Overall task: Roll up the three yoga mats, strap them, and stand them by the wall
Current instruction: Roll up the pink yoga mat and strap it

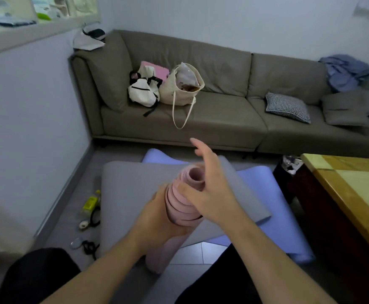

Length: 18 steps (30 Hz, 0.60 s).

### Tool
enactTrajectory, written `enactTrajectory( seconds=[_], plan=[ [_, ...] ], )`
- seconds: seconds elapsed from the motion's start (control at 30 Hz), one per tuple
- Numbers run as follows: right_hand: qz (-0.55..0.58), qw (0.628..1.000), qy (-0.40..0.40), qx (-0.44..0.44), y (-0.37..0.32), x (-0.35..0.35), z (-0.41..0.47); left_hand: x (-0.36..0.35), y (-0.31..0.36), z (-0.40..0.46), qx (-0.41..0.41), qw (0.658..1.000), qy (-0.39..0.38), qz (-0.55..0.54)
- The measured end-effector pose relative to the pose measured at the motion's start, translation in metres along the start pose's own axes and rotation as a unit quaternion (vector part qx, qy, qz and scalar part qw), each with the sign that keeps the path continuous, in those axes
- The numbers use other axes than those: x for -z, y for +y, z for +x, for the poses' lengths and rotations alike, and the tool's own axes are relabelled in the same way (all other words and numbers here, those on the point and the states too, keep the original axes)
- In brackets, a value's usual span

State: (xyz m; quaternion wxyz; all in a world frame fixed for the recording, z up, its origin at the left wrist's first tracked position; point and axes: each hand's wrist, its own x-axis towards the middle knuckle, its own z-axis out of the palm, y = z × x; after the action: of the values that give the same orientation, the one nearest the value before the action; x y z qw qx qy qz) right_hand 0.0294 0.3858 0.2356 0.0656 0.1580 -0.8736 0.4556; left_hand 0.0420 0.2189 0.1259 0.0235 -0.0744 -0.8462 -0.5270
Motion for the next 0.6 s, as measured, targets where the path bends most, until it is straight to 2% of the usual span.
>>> enactTrajectory(
  seconds=[0.1,0.17,0.3,0.4,0.6],
  plan=[
    [-0.204,0.978,-0.035,-0.001,0.002,-0.003,0.017,-0.022,-0.010,0.010,0.018,0.999,-0.030,0.000],
    [-0.280,0.959,-0.045,-0.026,0.010,-0.011,0.017,-0.032,-0.020,0.013,0.008,0.999,-0.030,0.025],
    [-0.315,0.948,-0.023,-0.032,0.032,-0.028,0.004,-0.051,-0.032,0.017,-0.009,0.997,-0.059,0.044],
    [-0.325,0.945,0.008,-0.037,0.044,-0.030,0.009,-0.061,-0.041,0.028,0.003,0.993,-0.110,0.044],
    [-0.353,0.934,-0.022,-0.054,0.058,-0.038,0.013,-0.054,-0.031,0.026,-0.006,0.997,-0.070,-0.024]
  ],
)
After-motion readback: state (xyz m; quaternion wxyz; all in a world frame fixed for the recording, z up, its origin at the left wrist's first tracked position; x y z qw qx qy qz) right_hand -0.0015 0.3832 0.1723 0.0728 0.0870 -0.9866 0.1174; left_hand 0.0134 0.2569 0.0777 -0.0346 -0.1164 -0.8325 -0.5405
